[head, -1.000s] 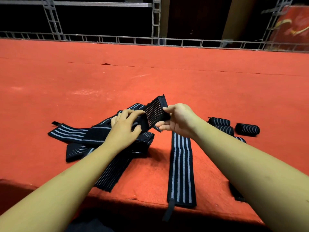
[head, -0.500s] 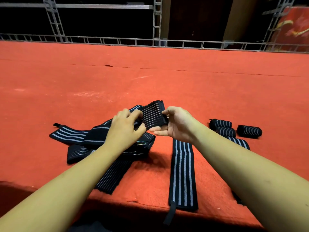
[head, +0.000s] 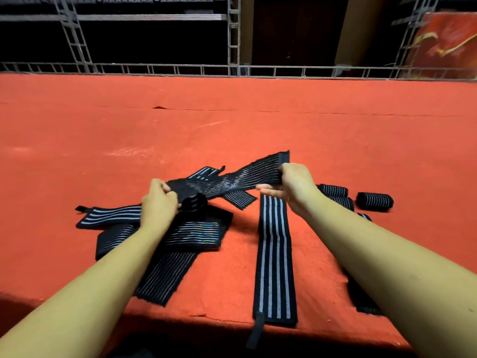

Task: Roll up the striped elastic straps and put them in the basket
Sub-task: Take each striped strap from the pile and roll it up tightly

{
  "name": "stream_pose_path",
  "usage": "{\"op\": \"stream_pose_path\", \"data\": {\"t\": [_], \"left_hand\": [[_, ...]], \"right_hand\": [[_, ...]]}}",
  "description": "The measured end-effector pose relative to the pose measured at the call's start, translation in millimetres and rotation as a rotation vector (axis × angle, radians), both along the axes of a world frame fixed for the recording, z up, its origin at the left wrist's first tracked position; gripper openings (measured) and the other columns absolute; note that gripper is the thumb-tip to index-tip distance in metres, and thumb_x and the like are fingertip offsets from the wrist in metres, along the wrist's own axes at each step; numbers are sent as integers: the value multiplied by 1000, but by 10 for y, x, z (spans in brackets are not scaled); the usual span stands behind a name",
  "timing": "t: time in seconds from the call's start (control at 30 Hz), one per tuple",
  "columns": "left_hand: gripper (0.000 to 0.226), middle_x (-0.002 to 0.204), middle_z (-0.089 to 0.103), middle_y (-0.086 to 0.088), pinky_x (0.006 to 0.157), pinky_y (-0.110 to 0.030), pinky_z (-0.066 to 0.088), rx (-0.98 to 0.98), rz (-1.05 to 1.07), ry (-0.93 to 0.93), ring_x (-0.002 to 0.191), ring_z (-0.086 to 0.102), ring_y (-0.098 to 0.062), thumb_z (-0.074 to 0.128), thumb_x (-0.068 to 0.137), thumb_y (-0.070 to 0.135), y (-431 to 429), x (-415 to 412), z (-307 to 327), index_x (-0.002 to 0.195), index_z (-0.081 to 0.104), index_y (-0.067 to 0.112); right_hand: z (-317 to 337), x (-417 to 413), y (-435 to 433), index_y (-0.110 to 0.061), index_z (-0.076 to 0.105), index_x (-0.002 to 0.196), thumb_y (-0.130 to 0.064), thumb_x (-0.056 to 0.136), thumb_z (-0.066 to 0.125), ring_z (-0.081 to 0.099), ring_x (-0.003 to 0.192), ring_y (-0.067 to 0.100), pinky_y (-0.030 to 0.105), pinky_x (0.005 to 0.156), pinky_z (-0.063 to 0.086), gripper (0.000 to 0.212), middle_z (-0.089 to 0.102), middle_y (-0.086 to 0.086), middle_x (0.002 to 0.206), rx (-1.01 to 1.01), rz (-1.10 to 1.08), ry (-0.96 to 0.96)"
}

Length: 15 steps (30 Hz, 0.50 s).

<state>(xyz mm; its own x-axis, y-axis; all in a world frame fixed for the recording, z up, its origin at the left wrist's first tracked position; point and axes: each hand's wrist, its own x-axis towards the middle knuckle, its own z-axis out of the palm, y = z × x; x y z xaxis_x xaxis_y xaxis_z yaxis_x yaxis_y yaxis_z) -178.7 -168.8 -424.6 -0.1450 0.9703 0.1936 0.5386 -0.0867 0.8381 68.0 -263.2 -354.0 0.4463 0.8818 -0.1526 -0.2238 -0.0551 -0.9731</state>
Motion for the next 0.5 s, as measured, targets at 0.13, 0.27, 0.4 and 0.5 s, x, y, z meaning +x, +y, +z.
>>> {"op": "stream_pose_path", "data": {"t": [0.13,0.27,0.4,0.5], "left_hand": [[22,88,68,-17,75,-43,50,-100,62,110,83,65,-36,42,80,1,108,-249,-144,96,46,15],[24,96,67,-24,85,-43,50,-191,-3,220,94,65,-39,41,83,-3,64,-241,-151,105,44,7],[32,125,50,-28,102,-47,37,-42,-33,390,120,44,-45,51,92,10,32,-63,-29,122,48,2],[56,138,48,-18,111,-42,31,148,-247,253,133,41,-34,66,92,35,-106,188,191,135,47,5]], "right_hand": [[-44,232,36,-10,45,114,-10,106,30,72,66,30,33,55,61,17,60,17,111,178,-228,3],[44,333,0,-19,51,106,-13,106,37,71,87,23,35,77,60,15,60,9,111,279,-330,-116],[254,259,-66,-23,58,95,-11,102,46,70,97,28,40,81,59,19,69,12,105,340,-226,-378],[474,187,-107,-16,59,94,-6,100,48,69,79,25,39,76,59,16,67,10,93,437,-177,-361]]}}
